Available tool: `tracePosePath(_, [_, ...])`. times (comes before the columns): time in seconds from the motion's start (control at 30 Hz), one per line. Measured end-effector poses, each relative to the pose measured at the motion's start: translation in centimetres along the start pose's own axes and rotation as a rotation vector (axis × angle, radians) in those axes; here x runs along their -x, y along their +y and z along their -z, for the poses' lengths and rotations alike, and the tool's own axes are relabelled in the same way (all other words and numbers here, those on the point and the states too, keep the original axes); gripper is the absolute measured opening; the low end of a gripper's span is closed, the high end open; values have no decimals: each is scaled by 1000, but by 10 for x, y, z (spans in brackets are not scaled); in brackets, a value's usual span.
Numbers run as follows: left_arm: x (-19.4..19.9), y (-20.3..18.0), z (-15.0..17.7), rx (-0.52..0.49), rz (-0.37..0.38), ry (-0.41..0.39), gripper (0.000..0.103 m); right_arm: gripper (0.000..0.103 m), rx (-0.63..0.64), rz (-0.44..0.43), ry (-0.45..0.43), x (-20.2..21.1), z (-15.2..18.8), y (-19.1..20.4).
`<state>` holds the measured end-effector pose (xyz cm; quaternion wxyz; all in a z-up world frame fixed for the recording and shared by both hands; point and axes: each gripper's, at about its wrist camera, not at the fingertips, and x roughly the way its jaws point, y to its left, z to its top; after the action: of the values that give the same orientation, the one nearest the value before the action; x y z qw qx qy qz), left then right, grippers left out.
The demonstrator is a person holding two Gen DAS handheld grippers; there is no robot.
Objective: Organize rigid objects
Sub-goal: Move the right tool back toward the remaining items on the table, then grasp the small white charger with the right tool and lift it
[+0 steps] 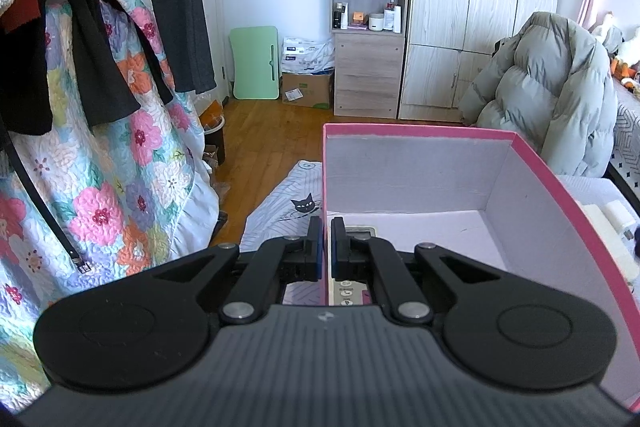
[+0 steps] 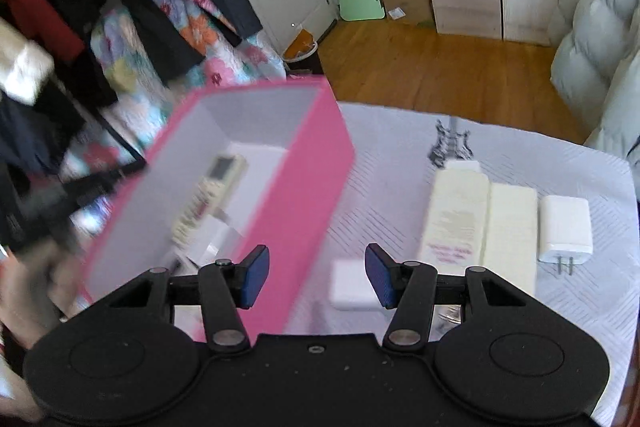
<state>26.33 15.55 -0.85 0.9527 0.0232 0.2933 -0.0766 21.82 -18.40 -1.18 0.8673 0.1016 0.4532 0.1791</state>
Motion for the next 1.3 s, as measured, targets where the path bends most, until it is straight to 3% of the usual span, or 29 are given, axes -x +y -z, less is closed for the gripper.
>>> tracePosePath(0.17, [1, -7, 0, -26, -17, 0, 3, 58, 68, -10, 18, -28, 22, -4])
tracePosePath(0.33, [1, -7, -1, -38, -25, 0, 3, 58, 208, 91, 3, -57, 23, 7])
tracePosePath(0.57, [1, -7, -1, -35, -23, -1, 3, 58, 313, 197, 72, -98, 25, 12])
tracePosePath(0.73, [1, -8, -1, -36, -24, -3, 3, 48, 230, 166, 37, -85, 24, 6])
tracePosePath(0.97, [1, -8, -1, -41, -30, -4, 3, 48, 161, 153, -153, -28, 19, 15])
tracePosePath(1.13, [1, -8, -1, -41, -30, -5, 3, 48, 219, 57, -253, 15, 5, 49])
tracePosePath(1.3, [1, -8, -1, -39, -28, -5, 3, 48, 281, -175, -153, 8, -12, 92])
